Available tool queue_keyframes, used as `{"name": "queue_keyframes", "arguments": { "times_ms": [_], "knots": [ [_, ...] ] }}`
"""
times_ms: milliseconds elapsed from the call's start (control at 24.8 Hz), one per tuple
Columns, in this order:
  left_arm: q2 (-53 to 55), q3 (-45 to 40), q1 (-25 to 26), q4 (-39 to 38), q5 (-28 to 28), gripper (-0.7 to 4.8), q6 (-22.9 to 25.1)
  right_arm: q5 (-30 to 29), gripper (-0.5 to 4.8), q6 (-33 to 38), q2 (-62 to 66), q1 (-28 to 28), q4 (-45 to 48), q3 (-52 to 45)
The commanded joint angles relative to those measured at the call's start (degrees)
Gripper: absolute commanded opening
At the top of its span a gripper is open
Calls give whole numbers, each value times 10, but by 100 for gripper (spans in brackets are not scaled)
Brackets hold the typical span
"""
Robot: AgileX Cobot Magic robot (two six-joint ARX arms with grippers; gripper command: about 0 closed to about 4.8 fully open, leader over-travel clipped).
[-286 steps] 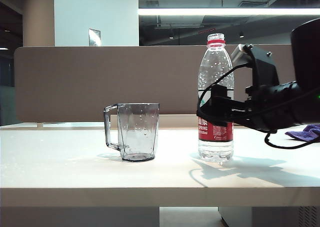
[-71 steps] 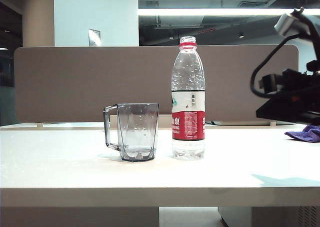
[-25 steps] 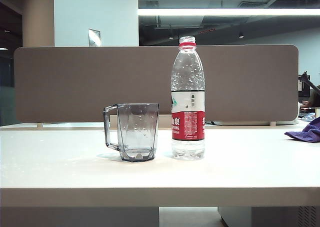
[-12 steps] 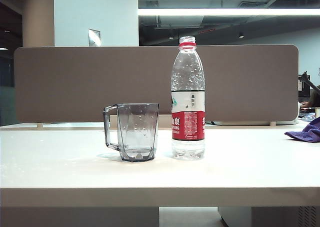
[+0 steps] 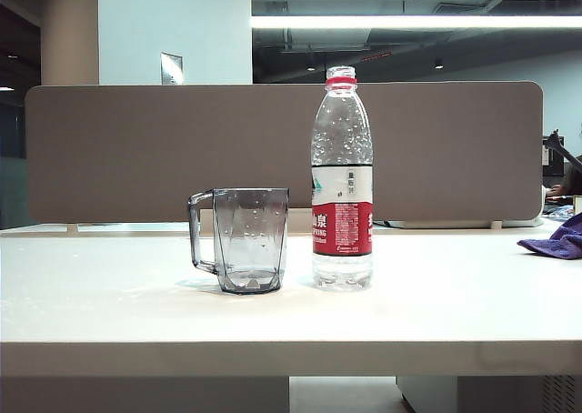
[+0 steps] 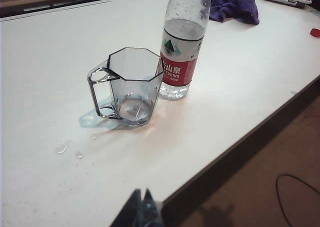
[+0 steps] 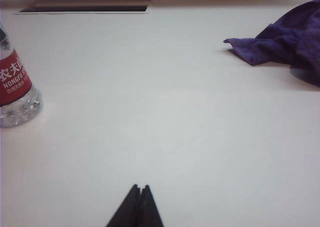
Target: Pick up the mineral water bottle on the table and pour a little water into the mug.
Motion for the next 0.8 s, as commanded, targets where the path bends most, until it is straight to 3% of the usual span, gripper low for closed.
{"name": "queue_keyframes", "arguments": {
  "times_ms": [40, 805],
  "knots": [
    [0, 2, 0, 3, 0, -5, 0, -3, -4, -5, -20, 0, 7, -4],
    [-8, 1, -4, 3, -1, -5, 0, -3, -4, -5, -19, 0, 7, -4]
  ]
}}
